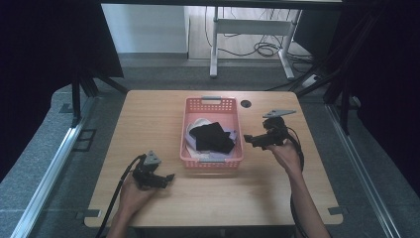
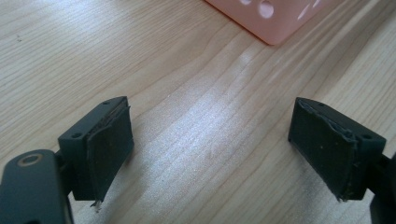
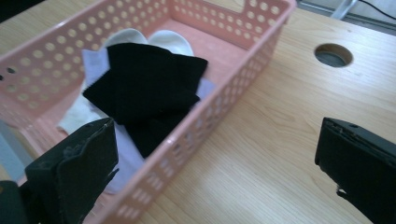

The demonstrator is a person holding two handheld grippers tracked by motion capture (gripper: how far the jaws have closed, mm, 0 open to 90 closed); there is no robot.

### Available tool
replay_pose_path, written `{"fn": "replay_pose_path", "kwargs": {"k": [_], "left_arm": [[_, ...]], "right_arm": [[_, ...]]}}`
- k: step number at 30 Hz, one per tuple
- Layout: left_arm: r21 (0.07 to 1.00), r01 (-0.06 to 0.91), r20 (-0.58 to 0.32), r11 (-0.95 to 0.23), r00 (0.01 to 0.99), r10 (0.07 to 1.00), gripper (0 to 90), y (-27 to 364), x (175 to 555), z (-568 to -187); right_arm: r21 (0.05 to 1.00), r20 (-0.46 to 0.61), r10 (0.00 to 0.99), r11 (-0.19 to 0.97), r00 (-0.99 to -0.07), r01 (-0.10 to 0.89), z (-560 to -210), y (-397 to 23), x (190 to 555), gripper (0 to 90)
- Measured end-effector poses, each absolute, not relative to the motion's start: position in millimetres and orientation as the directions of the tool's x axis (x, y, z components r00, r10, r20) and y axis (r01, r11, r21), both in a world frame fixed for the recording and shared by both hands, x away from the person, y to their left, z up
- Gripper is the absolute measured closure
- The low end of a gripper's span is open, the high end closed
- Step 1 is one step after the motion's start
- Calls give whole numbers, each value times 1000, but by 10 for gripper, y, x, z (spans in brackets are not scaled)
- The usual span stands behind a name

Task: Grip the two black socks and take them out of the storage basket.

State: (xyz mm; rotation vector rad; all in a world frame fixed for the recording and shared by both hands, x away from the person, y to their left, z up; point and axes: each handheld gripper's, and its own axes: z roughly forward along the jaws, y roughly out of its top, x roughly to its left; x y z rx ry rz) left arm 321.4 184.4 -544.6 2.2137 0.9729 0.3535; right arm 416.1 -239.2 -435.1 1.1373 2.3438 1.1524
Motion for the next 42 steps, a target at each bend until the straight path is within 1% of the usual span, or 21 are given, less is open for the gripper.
{"fn": "replay_pose_path", "kwargs": {"k": [4,17,19,21,24,27,30,33,37,42], "left_arm": [[684,544,-24,-486,683,730,137,1844,3214,-5446],[684,544,-25,-486,683,730,137,1843,3214,-5446],[684,544,-25,-485,683,730,137,1843,3214,-5447],[684,544,-25,-486,683,730,137,1844,3214,-5446],[684,544,-25,-486,683,730,137,1843,3214,-5446],[684,544,-25,-486,683,730,137,1843,3214,-5446],[684,544,-25,-486,683,730,137,1843,3214,-5446],[685,544,-25,-485,683,730,137,1843,3214,-5447],[685,544,-25,-485,683,730,137,1843,3214,-5447],[685,544,-25,-485,683,730,137,1844,3215,-5447]], "right_arm": [[769,98,741,367,-664,524,-4315,-2270,4170,16],[752,105,697,411,-709,515,-4212,-1924,4245,34],[750,123,692,405,-712,523,-4206,-1859,4267,48],[750,140,693,392,-707,533,-4201,-1796,4290,83],[752,157,683,386,-714,535,-4195,-1697,4320,85],[750,154,665,403,-731,525,-4198,-1591,4340,85],[741,129,664,429,-737,516,-4208,-1484,4359,130],[736,112,661,447,-742,509,-4228,-1386,4388,155],[732,105,655,459,-748,504,-4270,-1263,4424,224],[718,104,648,475,-754,508,-4341,-1104,4467,263]]}}
